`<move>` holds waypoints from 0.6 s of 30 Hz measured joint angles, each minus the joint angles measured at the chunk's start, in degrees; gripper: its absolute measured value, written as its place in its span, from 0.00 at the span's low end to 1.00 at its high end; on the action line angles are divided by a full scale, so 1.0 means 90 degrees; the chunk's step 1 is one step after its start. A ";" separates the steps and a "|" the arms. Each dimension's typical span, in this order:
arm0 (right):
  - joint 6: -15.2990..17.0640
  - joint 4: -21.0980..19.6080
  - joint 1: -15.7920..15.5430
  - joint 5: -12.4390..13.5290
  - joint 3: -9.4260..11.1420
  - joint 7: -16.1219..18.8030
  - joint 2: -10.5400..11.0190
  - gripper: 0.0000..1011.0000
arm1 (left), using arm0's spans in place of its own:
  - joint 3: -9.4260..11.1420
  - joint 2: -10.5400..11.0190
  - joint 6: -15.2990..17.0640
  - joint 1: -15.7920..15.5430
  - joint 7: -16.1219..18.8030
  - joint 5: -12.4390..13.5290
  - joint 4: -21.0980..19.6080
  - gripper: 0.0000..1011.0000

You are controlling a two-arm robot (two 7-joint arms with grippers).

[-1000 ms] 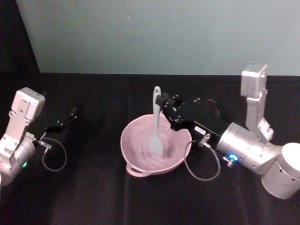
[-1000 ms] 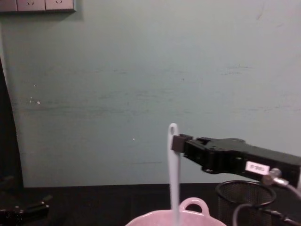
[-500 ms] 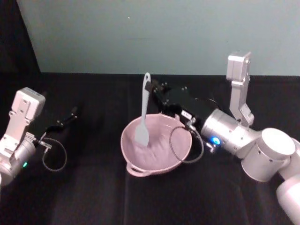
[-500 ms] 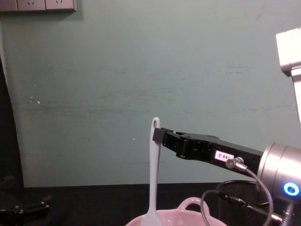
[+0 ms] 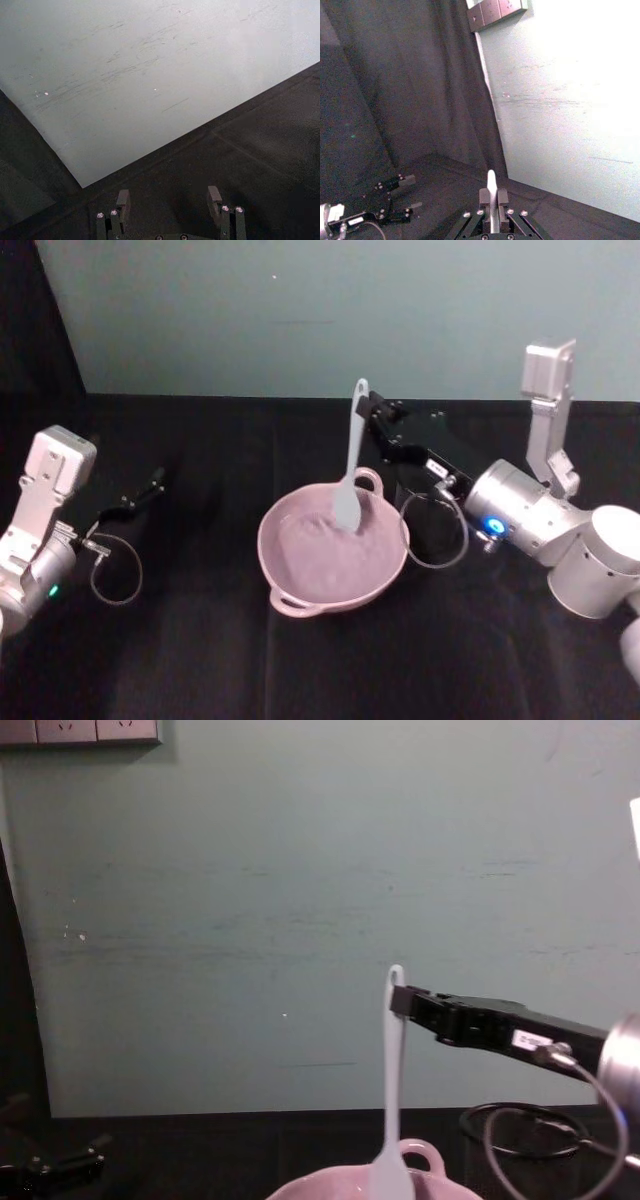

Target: Use the one hand to pick up the spoon and stir the clear water in the bowl.

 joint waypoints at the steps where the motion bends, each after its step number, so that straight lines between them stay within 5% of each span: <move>1: 0.0008 -0.0109 -0.0075 -0.0024 0.0032 -0.0033 0.0069 0.09 | 0.0000 0.0000 0.0000 0.0000 0.0000 0.0000 0.0000 1.00; 10: 0.0049 -0.0924 -0.0665 0.0006 0.0153 -0.0041 0.0405 0.09 | 0.0000 0.0000 0.0000 0.0000 0.0000 0.0000 0.0000 1.00; 18: 0.0059 -0.1176 -0.0861 0.0212 0.0029 0.0164 0.0402 0.09 | 0.0000 0.0000 0.0000 0.0000 0.0000 0.0000 0.0000 1.00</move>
